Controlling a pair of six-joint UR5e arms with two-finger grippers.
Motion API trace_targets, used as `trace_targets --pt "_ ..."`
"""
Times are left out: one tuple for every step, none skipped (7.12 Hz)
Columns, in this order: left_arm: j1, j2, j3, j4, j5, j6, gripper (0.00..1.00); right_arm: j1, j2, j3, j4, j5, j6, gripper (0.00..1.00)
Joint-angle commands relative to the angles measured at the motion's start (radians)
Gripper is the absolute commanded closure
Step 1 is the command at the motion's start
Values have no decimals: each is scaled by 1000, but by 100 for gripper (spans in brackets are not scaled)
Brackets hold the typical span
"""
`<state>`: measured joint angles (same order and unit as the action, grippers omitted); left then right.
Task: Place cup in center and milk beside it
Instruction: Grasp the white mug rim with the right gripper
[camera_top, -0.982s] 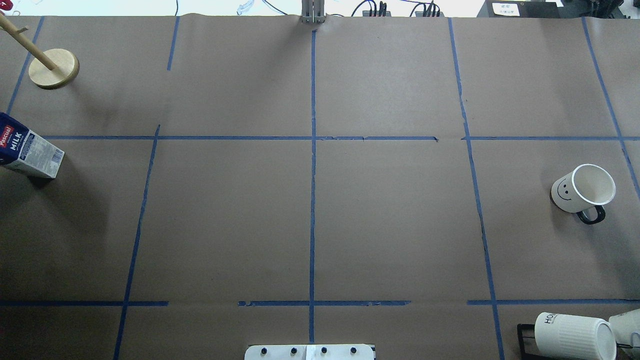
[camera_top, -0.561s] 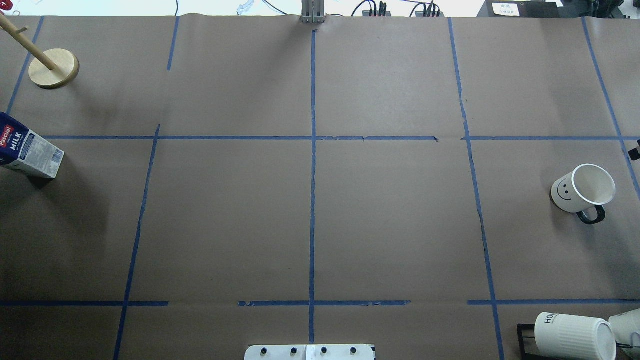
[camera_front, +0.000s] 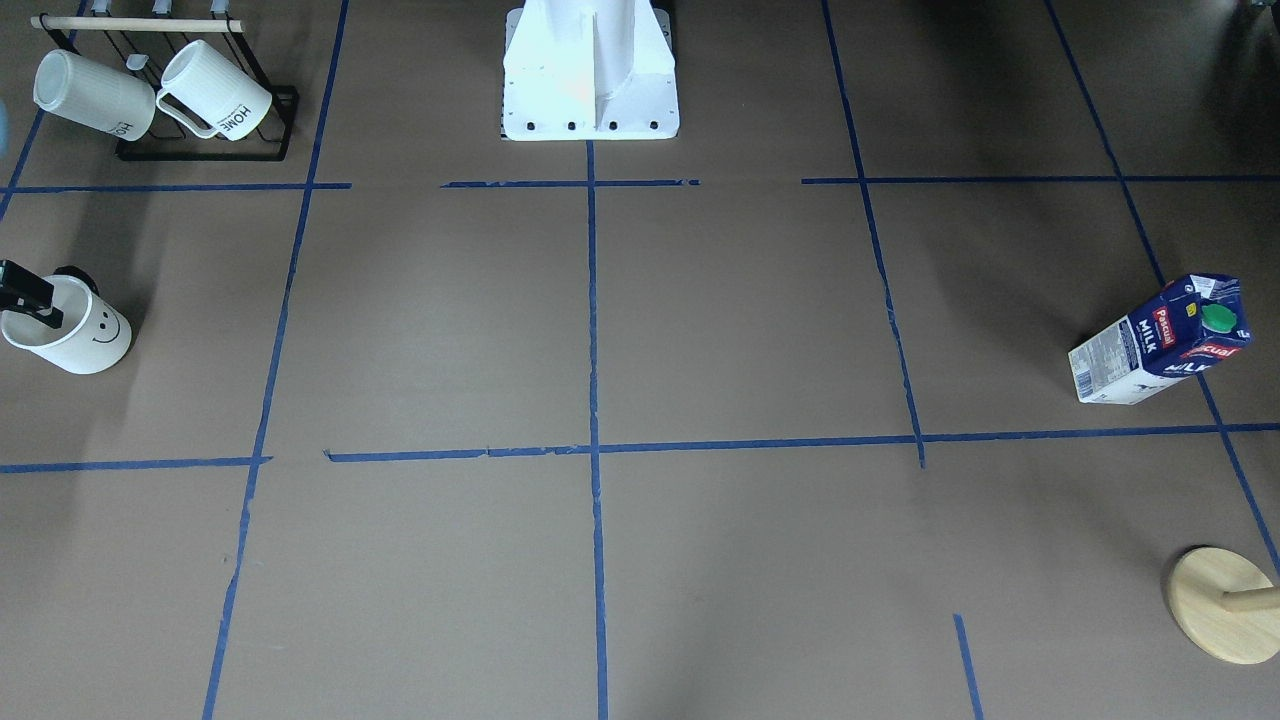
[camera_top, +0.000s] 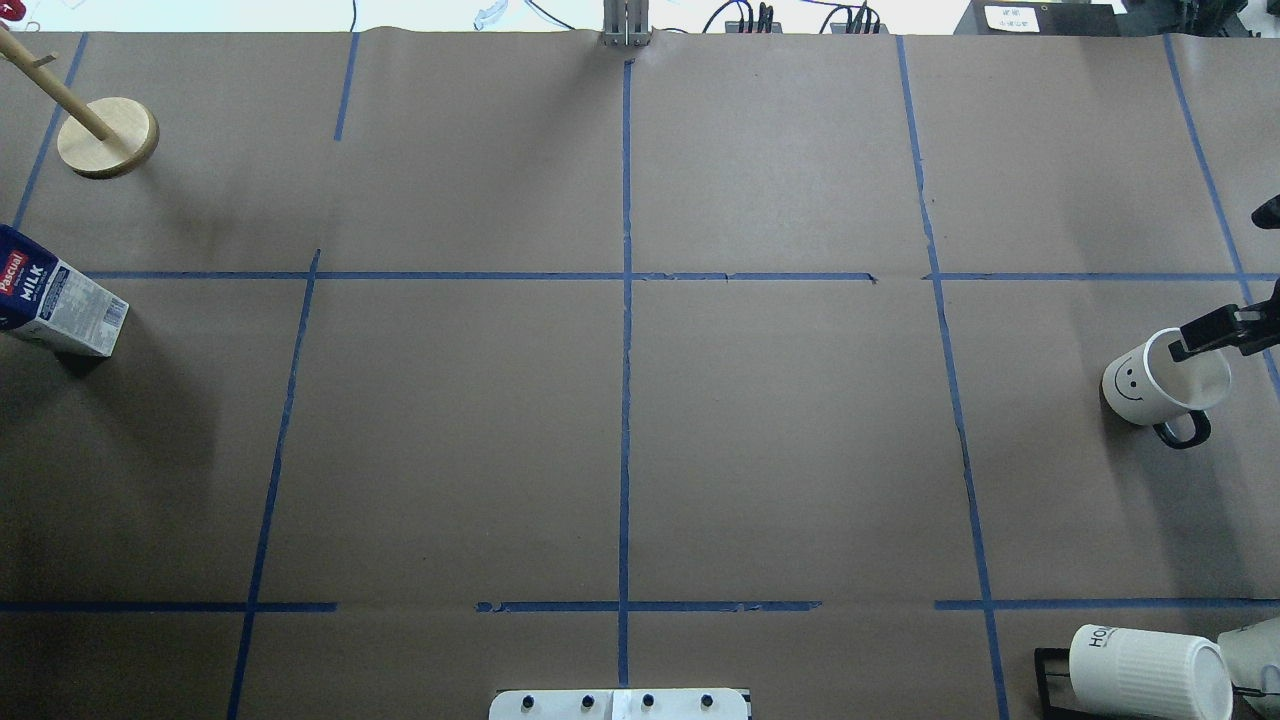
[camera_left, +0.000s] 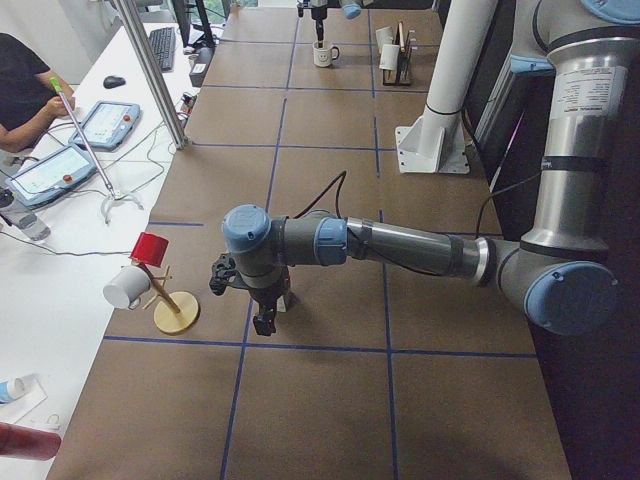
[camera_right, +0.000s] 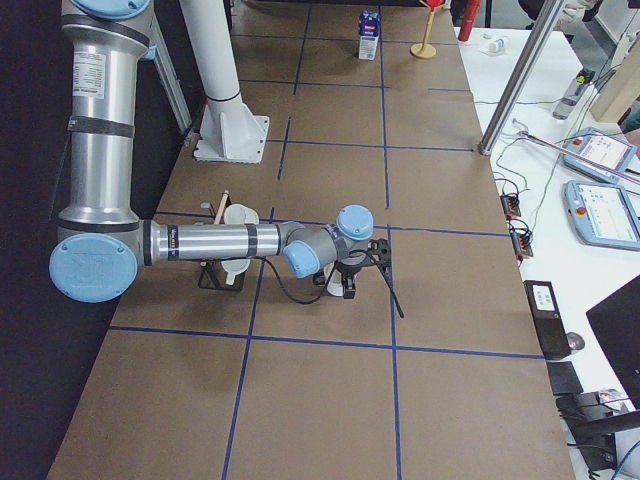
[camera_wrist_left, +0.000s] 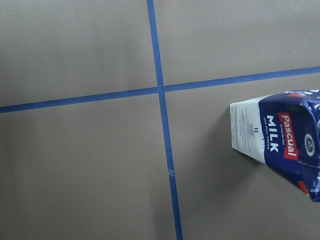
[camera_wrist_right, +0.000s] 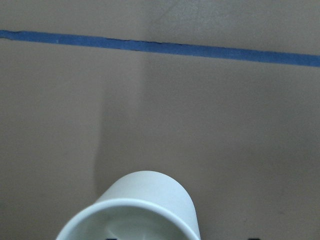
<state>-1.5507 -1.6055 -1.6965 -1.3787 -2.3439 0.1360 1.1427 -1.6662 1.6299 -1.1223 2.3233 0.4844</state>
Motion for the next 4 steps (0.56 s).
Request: trace_targets --pt "0 2 0 1 0 2 0 -6 -1 -25 4 -4 2 86" --pt "0 3 1 0 0 4 0 -4 0 -21 4 -5 3 100" --pt "0 4 1 0 0 4 0 -3 11 -6 1 1 -6 100" --pt "0 4 4 0 0 5 0 -6 14 28 1 16 -7 100"
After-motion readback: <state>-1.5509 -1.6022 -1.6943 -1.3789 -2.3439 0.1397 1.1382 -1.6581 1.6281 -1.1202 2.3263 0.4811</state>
